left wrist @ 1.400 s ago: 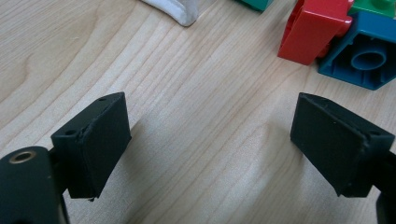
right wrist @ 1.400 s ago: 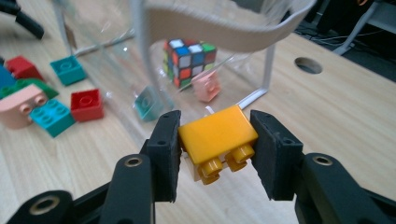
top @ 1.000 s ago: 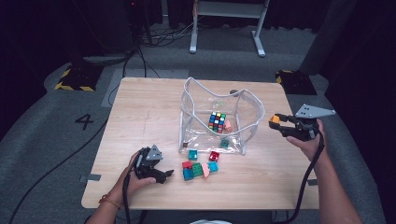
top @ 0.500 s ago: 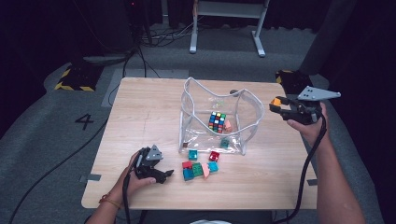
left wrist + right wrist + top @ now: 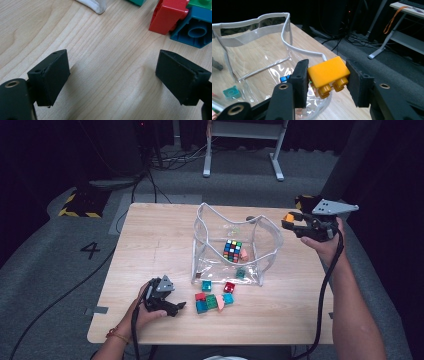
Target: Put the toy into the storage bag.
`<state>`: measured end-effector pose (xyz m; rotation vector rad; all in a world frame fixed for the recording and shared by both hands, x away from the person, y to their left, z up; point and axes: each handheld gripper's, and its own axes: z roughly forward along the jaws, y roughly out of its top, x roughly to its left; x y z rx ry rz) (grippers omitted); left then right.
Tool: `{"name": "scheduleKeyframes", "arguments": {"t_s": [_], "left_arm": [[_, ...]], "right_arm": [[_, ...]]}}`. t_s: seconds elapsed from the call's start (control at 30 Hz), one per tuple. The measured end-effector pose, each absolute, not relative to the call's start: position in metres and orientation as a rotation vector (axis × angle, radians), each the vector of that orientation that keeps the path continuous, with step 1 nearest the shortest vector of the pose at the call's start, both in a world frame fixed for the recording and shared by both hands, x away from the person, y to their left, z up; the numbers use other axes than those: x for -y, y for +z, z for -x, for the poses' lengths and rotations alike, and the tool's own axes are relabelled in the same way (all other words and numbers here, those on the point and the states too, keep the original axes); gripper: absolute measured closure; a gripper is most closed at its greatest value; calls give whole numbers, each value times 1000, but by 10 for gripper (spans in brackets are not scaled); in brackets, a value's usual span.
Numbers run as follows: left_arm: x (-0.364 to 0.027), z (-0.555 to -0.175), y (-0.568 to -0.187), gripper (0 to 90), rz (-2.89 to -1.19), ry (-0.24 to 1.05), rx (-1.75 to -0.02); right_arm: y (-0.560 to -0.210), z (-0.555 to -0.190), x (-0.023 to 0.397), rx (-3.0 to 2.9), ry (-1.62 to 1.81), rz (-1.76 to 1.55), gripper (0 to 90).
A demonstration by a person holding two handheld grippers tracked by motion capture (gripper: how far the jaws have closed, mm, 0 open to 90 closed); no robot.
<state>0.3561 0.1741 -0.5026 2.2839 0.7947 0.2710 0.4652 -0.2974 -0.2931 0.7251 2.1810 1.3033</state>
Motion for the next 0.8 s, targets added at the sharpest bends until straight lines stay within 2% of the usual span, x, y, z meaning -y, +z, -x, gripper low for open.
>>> {"name": "scheduleKeyframes", "arguments": {"t_s": [0.8], "left_arm": [[-174,-356,-503,122,-2283,271,-795]], "right_arm": [[-320,-486,213,-2426,1202,-541,554]]}}
